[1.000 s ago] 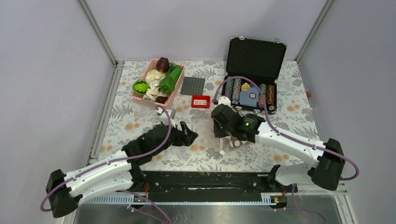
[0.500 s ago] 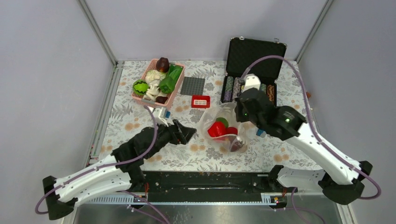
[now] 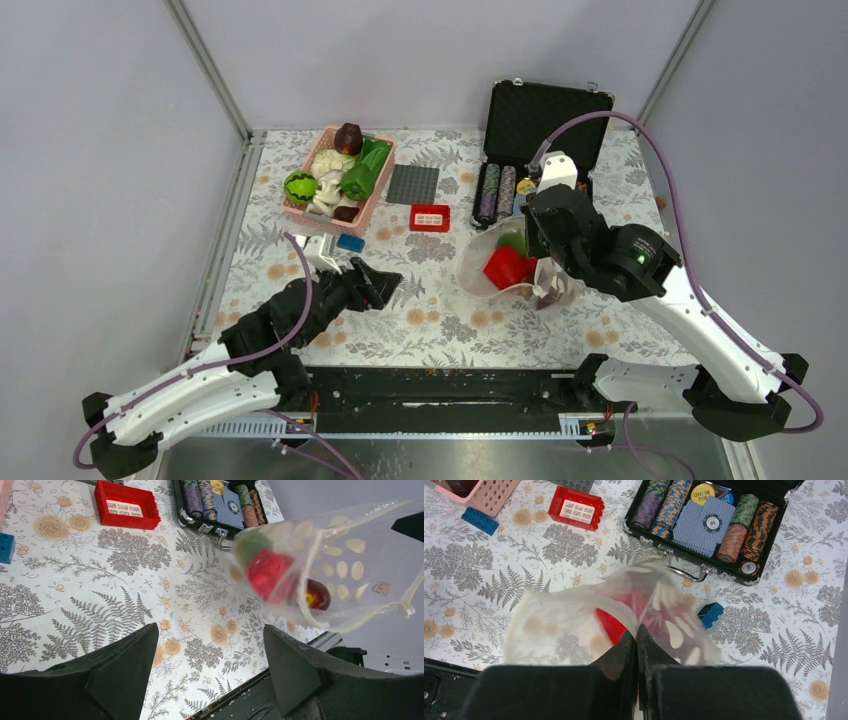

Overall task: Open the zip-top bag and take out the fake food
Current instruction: Pick up the fake fruit from the zipper food storage bag.

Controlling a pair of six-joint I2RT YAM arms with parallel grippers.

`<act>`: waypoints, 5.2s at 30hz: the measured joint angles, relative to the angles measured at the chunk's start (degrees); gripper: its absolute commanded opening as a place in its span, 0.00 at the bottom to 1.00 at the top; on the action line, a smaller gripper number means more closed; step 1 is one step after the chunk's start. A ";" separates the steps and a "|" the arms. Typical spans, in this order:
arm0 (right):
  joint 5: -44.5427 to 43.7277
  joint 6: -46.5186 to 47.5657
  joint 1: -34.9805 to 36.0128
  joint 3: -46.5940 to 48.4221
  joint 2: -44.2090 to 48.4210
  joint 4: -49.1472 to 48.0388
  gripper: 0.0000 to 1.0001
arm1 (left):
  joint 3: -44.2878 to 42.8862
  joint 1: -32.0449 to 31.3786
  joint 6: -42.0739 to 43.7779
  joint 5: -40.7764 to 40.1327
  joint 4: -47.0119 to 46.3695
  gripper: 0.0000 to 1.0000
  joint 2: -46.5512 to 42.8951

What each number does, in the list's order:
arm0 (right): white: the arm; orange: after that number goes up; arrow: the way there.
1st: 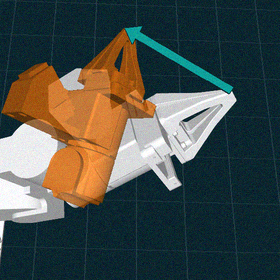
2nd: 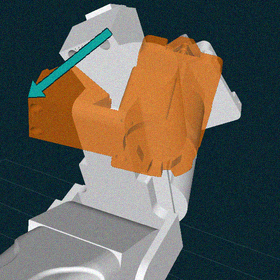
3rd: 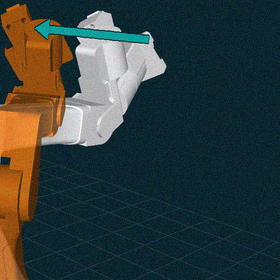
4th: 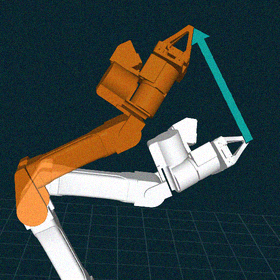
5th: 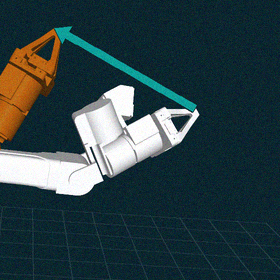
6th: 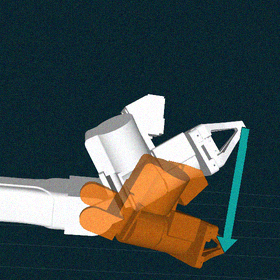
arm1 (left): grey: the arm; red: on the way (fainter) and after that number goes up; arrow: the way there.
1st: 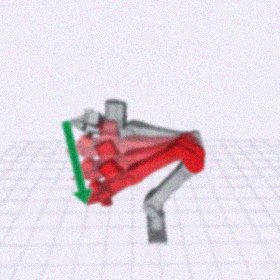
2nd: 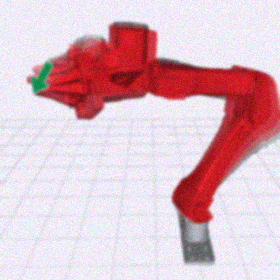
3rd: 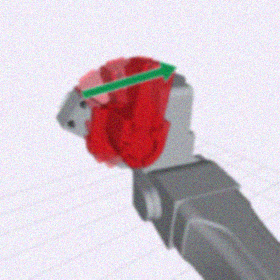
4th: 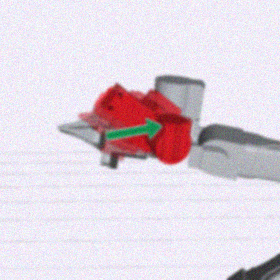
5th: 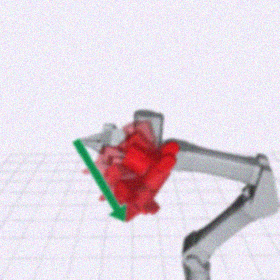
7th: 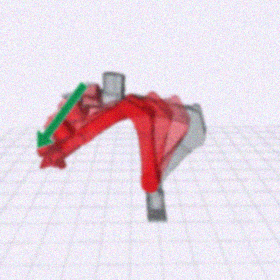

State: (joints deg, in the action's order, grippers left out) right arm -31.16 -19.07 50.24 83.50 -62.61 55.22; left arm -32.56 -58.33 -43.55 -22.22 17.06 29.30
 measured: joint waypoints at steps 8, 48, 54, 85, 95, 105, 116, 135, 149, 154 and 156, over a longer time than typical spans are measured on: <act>4.98 -3.39 -0.02 -2.01 -0.83 -1.36 0.00 | 0.00 0.00 0.07 -1.31 0.81 0.78 0.04; 19.78 -12.35 7.67 -24.15 -9.49 -25.05 0.00 | 8.81 -6.62 0.94 7.21 -26.03 0.56 20.87; 19.71 -12.33 7.67 -22.47 -8.07 -24.26 0.00 | 8.79 -7.10 0.81 6.16 -31.39 0.52 25.46; 15.69 -13.64 -5.40 -23.93 3.65 -16.79 0.75 | 7.89 -7.10 -5.11 5.51 -42.42 0.64 42.29; 29.64 -16.48 -21.86 -41.77 12.57 -18.88 0.84 | 8.96 -7.10 -6.47 5.51 -42.97 0.64 42.56; 43.65 -20.22 -28.74 -55.54 16.48 -28.59 0.82 | 8.94 -7.10 -6.51 5.55 -42.93 0.65 43.93; 50.51 -23.39 -31.65 -62.58 16.37 -37.90 0.49 | 8.94 -7.10 -7.72 5.53 -43.41 0.65 43.95; 53.37 -22.53 -31.93 -62.01 18.58 -38.75 0.00 | 14.84 -6.40 -12.83 5.79 -53.62 0.99 45.46; 56.26 -21.05 -27.85 -52.48 18.91 -33.83 0.00 | 17.92 -5.44 -16.96 5.70 -62.07 0.99 46.97; 56.11 -21.16 -25.46 -52.41 18.21 -33.66 0.00 | 17.66 -5.31 -17.18 6.45 -62.88 0.99 49.20; 56.11 -21.27 -25.11 -52.41 18.21 -33.68 0.00 | 16.76 -5.31 -17.25 7.06 -62.69 0.99 50.90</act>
State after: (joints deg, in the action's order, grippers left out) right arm 24.95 -40.34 25.12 31.09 -44.40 21.54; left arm -15.79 -63.64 -60.80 -15.16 -45.63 80.20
